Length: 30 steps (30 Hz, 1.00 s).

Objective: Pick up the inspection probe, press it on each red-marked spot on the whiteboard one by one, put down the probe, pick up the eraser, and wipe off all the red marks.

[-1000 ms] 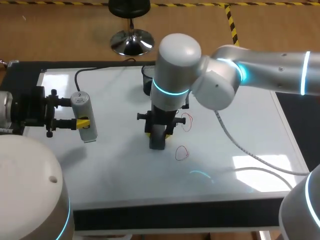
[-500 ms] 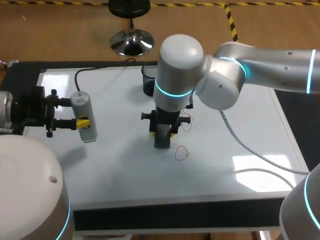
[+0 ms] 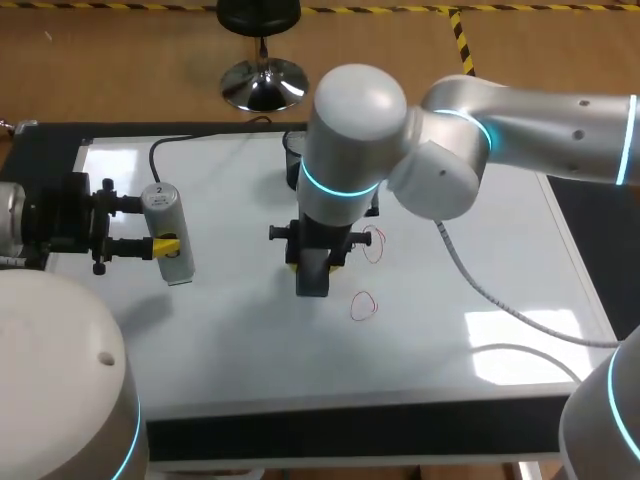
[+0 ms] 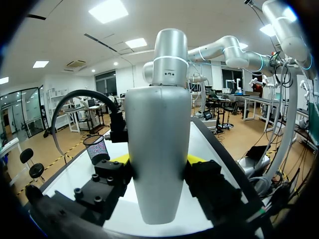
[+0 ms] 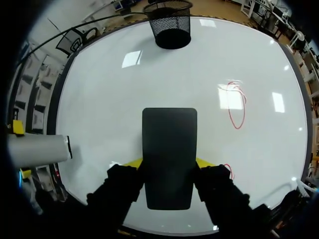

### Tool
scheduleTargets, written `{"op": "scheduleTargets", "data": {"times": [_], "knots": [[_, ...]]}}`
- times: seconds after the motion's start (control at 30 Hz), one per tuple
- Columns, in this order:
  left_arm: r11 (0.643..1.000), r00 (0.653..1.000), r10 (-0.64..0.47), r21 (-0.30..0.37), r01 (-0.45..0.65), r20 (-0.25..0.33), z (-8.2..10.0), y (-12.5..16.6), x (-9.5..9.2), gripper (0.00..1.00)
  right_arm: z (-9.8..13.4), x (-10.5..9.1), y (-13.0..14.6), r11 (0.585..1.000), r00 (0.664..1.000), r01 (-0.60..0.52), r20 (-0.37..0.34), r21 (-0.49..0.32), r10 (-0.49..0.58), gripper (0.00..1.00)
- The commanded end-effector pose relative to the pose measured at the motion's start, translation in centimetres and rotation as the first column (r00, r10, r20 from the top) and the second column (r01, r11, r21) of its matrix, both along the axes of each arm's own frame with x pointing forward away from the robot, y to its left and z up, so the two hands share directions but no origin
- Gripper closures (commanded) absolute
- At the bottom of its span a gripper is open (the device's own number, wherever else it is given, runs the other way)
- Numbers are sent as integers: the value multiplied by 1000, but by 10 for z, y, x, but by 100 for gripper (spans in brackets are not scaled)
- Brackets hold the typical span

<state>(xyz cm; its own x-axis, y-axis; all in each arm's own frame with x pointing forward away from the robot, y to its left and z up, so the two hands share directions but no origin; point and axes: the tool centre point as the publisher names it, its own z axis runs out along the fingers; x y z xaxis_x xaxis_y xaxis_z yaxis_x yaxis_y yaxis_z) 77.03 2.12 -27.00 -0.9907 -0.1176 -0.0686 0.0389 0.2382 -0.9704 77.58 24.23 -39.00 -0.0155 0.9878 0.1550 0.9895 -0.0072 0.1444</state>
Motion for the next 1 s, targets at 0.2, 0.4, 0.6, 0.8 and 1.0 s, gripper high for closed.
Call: {"op": "scheduleTargets", "data": {"times": [0.2, 0.4, 0.6, 0.8, 1.0], "knots": [[1000, 1000, 3, 0, -3, 3, 1, 0, -1, 100, -20, 4, 23, 999, 999, -28, -31, 17, 28, 100], [1000, 1000, 3, 0, -3, 3, 1, 0, -1, 100, -22, 4, 26, 999, 999, -33, -35, 27, 34, 100], [1000, 1000, 3, 0, -3, 3, 1, 0, -1, 100, -28, 6, 17, 999, 999, -19, -44, 26, 20, 100], [1000, 1000, 3, 0, -3, 3, 1, 0, -1, 100, -32, 10, 6, 1000, 999, 2, -50, 21, -1, 100], [1000, 1000, 3, 0, -3, 3, 1, 0, -1, 100, -37, 13, -5, 1000, 998, 23, -52, -2, -23, 100]]}}
